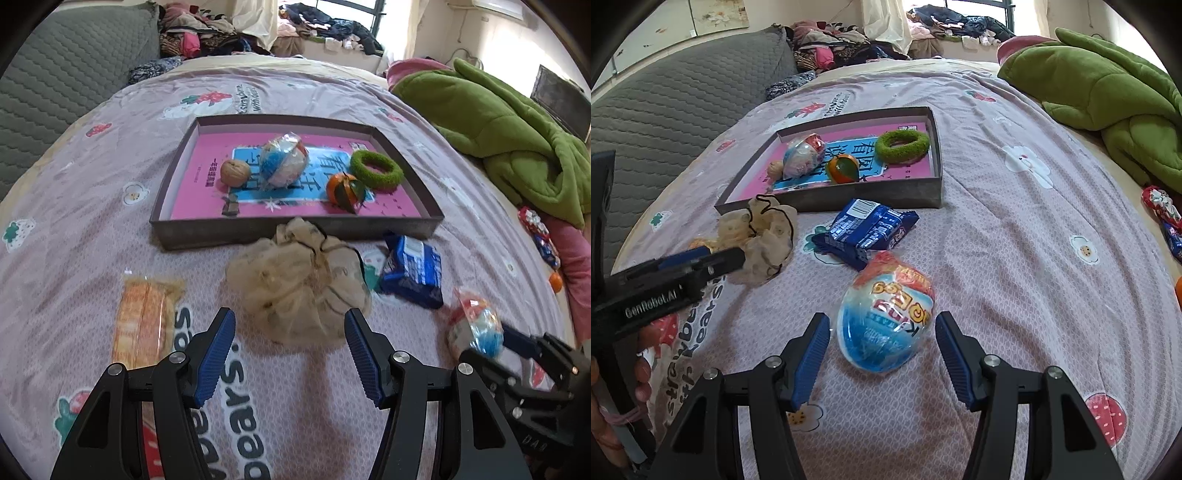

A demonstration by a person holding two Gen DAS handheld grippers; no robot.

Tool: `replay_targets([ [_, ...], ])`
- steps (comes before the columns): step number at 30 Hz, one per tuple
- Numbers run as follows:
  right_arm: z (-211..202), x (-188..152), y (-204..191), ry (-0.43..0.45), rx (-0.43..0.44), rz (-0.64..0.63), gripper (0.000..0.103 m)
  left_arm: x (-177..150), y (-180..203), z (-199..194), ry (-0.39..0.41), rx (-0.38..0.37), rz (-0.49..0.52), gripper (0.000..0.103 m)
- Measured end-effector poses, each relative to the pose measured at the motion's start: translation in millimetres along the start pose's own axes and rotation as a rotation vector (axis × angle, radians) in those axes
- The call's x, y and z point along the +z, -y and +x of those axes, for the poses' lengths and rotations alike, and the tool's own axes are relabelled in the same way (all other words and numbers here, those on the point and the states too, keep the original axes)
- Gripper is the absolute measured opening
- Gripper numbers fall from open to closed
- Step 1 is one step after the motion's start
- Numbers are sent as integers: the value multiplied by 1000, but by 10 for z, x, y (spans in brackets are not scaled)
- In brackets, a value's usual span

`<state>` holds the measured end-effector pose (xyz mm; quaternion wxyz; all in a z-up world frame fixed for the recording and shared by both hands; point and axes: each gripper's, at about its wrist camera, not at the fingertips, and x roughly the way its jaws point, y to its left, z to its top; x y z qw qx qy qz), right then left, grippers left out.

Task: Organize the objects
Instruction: 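Move the right tool to the blue-and-white egg while the left tool approaches the beige mesh pouch, then close the right tool on the egg while the left tool closes on the mesh pouch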

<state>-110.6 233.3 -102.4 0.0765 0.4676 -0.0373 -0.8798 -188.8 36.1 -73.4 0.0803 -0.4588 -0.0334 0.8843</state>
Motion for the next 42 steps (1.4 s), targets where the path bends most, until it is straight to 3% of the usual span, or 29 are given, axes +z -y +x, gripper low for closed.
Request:
replay_targets([
  [19, 205, 21, 112, 15, -13, 32, 59, 299, -38, 589, -61, 83, -15, 62],
  [21, 206, 28, 130, 26, -9, 38, 59, 286, -26, 612, -66, 74, -15, 47],
  [27, 187, 32, 165, 52, 10, 49, 57, 267, 5, 602, -60, 68, -5, 22],
  [30, 165, 41, 164, 66, 12, 48, 57, 245, 6, 573, -58, 60, -3, 17],
  [42, -22, 57, 65, 130, 48, 9, 57, 246, 3, 187, 0, 49, 3, 16],
])
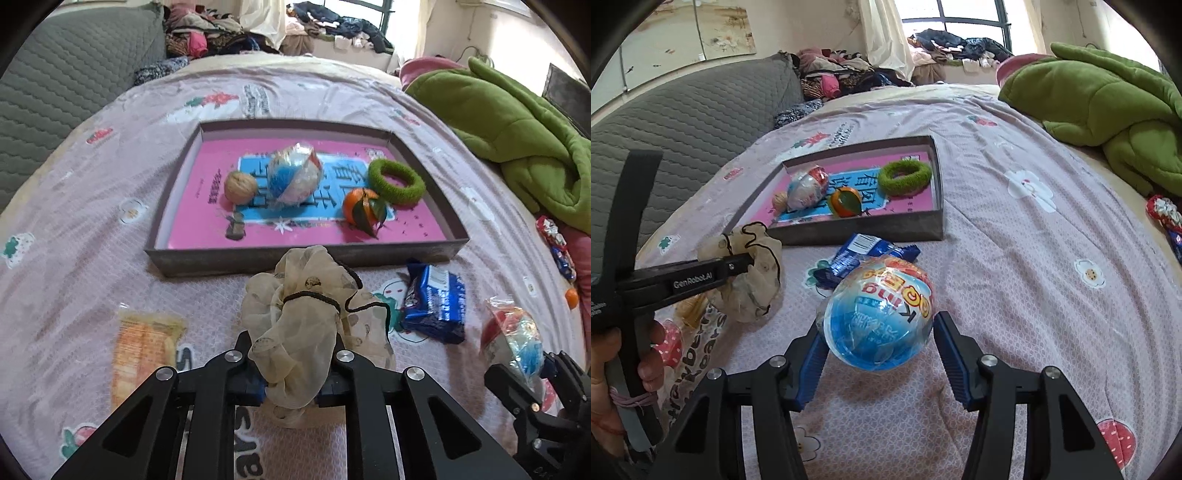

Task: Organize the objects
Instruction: 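Close the right tool on the egg while the left tool closes on the mesh pouch, then lift and carry the egg and mesh pouch over the pink book in the tray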

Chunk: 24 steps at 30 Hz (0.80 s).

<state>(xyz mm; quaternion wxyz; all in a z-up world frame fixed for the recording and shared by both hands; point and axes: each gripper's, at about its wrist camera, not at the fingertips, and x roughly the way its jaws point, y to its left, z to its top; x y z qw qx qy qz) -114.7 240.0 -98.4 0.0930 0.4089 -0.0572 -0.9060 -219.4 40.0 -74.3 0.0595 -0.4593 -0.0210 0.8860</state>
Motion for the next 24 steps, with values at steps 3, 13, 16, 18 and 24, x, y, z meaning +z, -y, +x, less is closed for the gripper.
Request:
replay_targets([
  [3, -55, 30, -52, 12, 9, -12, 57, 33, -22, -157, 24, 5, 0, 16],
  [13, -464, 345, -298, 103, 15, -111, 57, 202, -60, -740, 117, 23, 12, 17],
  [16, -558, 485, -348, 127, 32, -124, 57, 276, -72, -904, 152, 31, 21, 17],
  [18, -577, 585, -370, 137, 39, -127, 57, 324, -87, -988, 168, 32, 20, 17],
  [24, -642, 874, -440, 181, 45, -154, 57, 449, -142, -1185, 205, 51, 23, 17],
])
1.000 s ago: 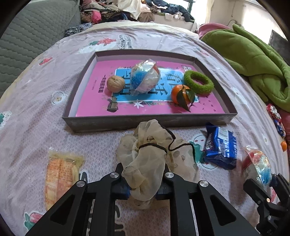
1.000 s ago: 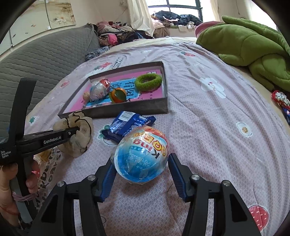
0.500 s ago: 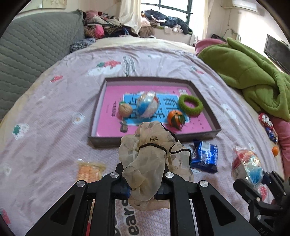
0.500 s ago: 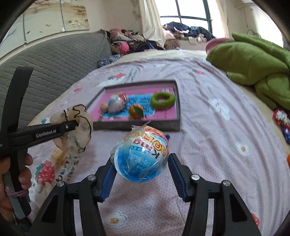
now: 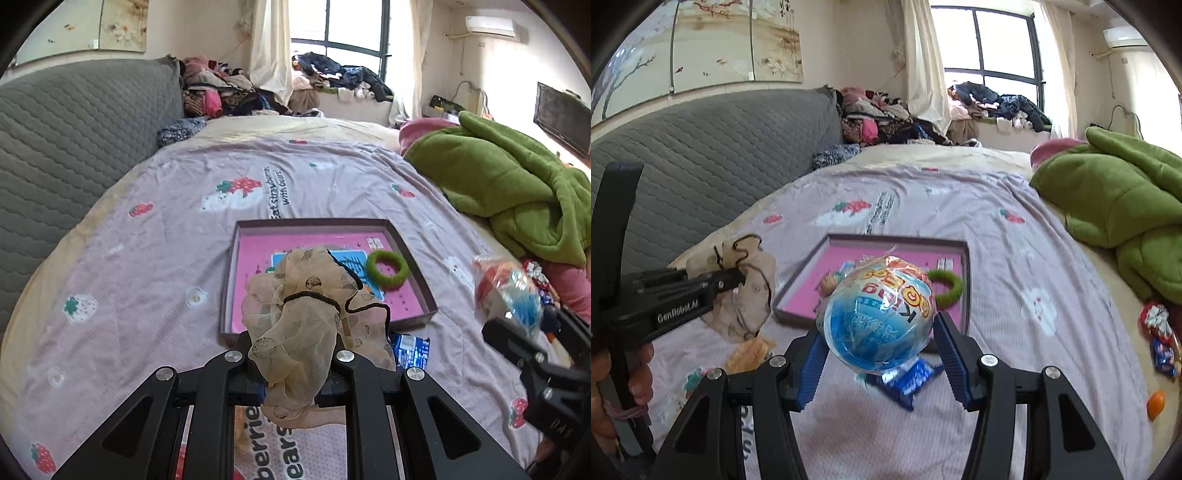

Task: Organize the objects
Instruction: 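Lift and carry the egg and mesh pouch over the pink book in the tray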

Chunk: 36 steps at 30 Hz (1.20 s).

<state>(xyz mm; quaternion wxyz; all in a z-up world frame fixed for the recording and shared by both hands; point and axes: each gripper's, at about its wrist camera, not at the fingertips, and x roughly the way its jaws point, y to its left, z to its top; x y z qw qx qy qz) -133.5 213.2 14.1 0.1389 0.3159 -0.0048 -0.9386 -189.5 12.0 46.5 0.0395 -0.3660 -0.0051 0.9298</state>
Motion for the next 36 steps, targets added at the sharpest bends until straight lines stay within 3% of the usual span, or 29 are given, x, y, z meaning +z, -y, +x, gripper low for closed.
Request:
replay_targets([
  [17, 156, 507, -47, 52, -11, -84, 57, 420, -159, 17, 58, 29, -11, 17],
  [36, 662, 646, 45, 43, -21, -105, 57, 654, -282, 592, 60, 84, -14, 17],
])
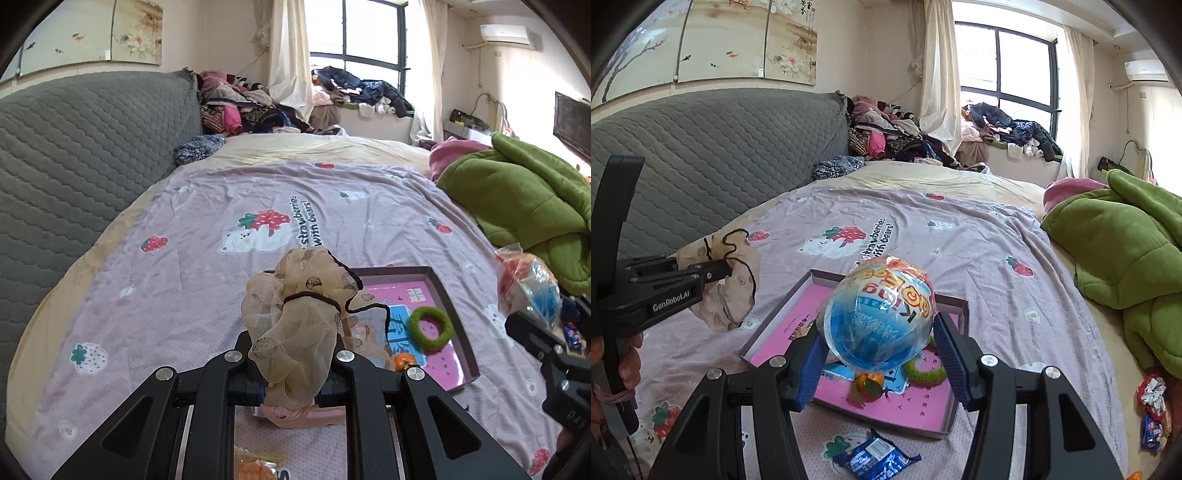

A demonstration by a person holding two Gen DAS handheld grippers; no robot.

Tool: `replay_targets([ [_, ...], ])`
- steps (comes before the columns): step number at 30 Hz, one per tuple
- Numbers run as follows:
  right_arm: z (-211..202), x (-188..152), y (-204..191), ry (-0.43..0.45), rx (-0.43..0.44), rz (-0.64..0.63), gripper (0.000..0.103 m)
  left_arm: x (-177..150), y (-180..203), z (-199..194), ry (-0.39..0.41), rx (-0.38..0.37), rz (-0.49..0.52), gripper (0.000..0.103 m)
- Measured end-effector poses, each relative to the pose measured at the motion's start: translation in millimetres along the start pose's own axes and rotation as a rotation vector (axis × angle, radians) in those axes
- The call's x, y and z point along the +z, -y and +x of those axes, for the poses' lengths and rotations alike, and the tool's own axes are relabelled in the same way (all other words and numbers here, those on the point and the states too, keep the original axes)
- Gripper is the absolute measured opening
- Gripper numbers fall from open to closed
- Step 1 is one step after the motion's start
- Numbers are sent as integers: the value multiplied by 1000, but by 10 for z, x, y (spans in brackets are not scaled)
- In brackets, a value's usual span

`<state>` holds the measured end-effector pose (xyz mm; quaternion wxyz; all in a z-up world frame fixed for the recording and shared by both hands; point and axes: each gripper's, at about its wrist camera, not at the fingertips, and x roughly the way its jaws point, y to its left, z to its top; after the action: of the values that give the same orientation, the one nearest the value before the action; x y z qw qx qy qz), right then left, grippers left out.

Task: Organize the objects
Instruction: 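Lift and carry the egg and mesh pouch over the pink book in the tray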

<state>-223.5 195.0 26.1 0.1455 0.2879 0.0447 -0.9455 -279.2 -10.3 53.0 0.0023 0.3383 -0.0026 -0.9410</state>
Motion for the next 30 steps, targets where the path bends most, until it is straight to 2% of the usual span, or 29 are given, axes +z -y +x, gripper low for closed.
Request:
replay_targets([
  [14, 342, -41, 73, -19, 2, -3, 57, -125, 34, 396, -40, 19, 9, 17],
  [17, 447, -79, 134, -34, -7, 2, 57, -165, 14, 492, -51, 4, -2, 17],
  [30, 869, -339, 178, -139, -33, -23, 57, -459, 25, 1064, -133, 27, 12, 18],
])
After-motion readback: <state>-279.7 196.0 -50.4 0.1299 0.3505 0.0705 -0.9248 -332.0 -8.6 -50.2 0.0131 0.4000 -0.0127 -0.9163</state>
